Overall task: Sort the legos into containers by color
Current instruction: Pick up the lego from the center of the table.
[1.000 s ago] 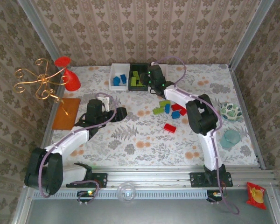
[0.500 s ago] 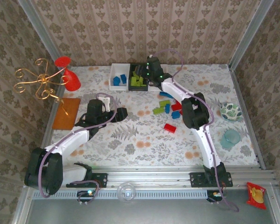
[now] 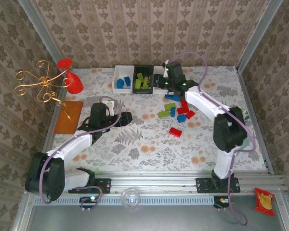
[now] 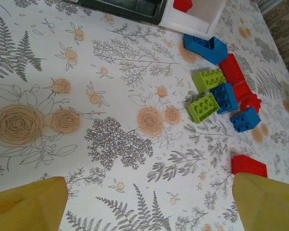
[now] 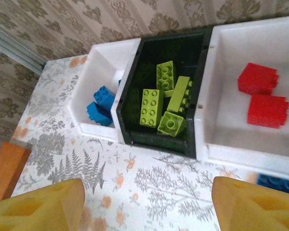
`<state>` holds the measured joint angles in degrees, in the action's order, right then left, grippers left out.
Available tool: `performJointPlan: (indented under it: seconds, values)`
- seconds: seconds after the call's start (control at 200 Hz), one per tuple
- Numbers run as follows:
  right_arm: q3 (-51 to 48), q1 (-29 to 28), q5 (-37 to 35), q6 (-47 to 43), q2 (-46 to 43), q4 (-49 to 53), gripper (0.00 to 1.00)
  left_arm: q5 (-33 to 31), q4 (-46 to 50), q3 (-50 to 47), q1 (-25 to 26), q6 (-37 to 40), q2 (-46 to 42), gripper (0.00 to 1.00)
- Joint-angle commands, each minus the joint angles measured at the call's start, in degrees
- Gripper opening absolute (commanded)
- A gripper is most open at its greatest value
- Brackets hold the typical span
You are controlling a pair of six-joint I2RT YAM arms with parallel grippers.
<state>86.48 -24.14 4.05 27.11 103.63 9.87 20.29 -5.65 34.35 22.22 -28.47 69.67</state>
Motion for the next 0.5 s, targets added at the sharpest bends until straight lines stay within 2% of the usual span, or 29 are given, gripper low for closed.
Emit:
performJointPlan:
  seconds: [0.0,0.245,0.495]
  values:
    - [-6.13,-0.11,-4.29,-4.01,-7.42,5.61,0.73,-1.58,0.73,-0.02,0.55,1.9,-1.58,0.91]
    - [-17.54,-0.64,-10.21,-8.57,-20.04,11.14,0.76,-3.89,1.3,-0.25,0.63,3.35,-2.93,0.93]
    - [-26.23,-0.64,-12.93,-10.97,-23.64,11.74,0.79,-7.02,1.75,-0.36,0.73,3.5,-3.9,0.94]
